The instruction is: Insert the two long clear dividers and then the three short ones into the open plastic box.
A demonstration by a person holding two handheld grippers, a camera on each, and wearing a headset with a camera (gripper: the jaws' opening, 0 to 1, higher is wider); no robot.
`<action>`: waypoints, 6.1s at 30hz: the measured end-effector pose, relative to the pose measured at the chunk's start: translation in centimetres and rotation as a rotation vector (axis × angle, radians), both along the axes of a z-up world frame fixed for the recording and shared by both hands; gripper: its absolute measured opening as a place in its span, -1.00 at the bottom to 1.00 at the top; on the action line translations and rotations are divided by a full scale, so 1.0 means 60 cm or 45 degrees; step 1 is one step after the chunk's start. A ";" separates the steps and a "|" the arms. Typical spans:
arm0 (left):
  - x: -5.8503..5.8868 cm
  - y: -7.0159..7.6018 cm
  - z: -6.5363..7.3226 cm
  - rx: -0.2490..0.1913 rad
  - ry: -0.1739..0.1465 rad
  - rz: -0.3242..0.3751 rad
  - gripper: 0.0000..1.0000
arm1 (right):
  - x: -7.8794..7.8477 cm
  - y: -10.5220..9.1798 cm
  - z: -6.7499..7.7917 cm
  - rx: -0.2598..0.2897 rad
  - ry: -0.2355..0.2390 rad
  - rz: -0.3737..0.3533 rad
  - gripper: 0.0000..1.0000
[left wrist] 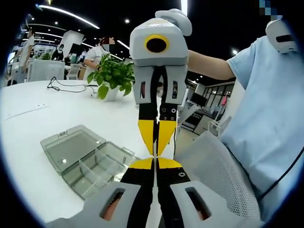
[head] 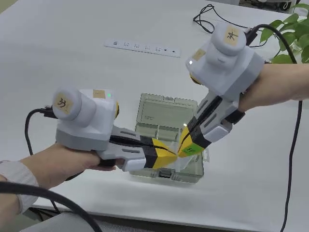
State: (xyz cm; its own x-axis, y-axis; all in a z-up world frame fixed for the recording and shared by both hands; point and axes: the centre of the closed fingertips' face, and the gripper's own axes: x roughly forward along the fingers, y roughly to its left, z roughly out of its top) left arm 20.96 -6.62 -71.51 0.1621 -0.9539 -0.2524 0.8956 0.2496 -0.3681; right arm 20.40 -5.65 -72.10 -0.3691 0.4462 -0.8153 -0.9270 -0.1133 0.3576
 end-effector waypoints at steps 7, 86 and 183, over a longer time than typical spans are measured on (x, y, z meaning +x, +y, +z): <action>0.004 -0.004 -0.005 0.023 -0.014 0.006 -1.00 | -0.002 -0.003 -0.003 -0.032 -0.004 0.009 -0.97; 0.051 0.110 -0.081 0.248 -0.011 0.407 0.89 | 0.100 -0.073 -0.139 -0.405 -0.362 0.016 -0.96; 0.066 0.167 -0.047 0.239 -0.090 0.581 1.00 | 0.038 -0.140 -0.104 0.471 -0.428 -1.027 1.00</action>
State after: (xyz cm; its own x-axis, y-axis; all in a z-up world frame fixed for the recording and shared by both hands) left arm 24.91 3.41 -74.30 0.5755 -0.7208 -0.3863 0.7007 0.6782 -0.2216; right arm 22.67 -14.06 -78.36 0.3917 0.7154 -0.5787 -0.8231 0.5535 0.1272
